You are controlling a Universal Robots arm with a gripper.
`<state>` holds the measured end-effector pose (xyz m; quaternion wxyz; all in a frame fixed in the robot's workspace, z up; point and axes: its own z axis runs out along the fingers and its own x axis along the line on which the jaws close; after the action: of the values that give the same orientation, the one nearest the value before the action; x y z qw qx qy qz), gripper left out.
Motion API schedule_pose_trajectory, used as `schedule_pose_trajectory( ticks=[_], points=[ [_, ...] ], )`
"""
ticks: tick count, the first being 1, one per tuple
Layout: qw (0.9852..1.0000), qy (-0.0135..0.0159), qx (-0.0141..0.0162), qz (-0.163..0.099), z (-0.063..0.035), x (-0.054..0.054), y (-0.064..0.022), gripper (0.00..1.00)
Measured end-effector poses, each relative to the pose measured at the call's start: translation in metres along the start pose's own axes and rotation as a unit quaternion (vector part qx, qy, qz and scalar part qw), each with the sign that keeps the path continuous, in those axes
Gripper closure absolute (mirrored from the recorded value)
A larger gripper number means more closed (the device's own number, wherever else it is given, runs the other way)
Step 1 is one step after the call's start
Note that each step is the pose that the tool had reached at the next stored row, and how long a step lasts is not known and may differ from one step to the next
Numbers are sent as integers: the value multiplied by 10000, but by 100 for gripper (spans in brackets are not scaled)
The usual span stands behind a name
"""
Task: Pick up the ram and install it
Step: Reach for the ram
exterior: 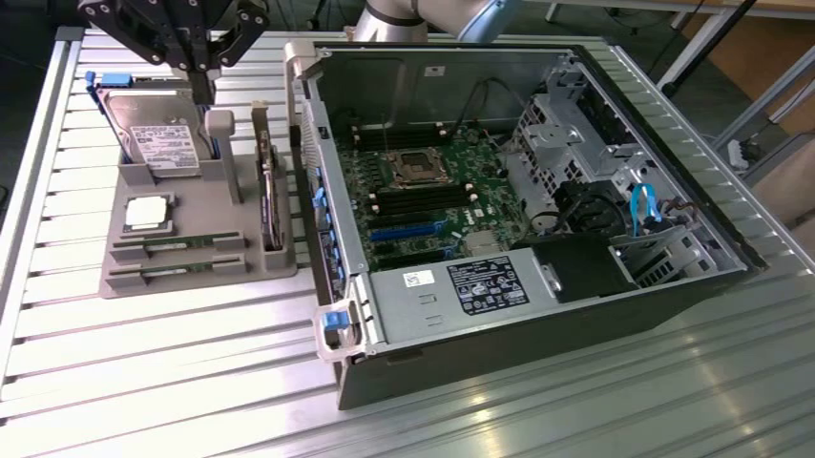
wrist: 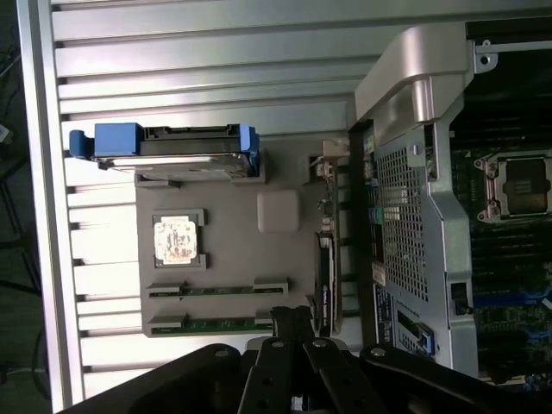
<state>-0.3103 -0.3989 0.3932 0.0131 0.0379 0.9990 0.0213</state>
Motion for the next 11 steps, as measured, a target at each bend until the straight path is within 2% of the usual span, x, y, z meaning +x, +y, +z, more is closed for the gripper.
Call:
schedule_pose_trajectory(
  ticks=[11],
  points=[
    [10000,0,0,0,-1,61,-5,90]
  ],
)
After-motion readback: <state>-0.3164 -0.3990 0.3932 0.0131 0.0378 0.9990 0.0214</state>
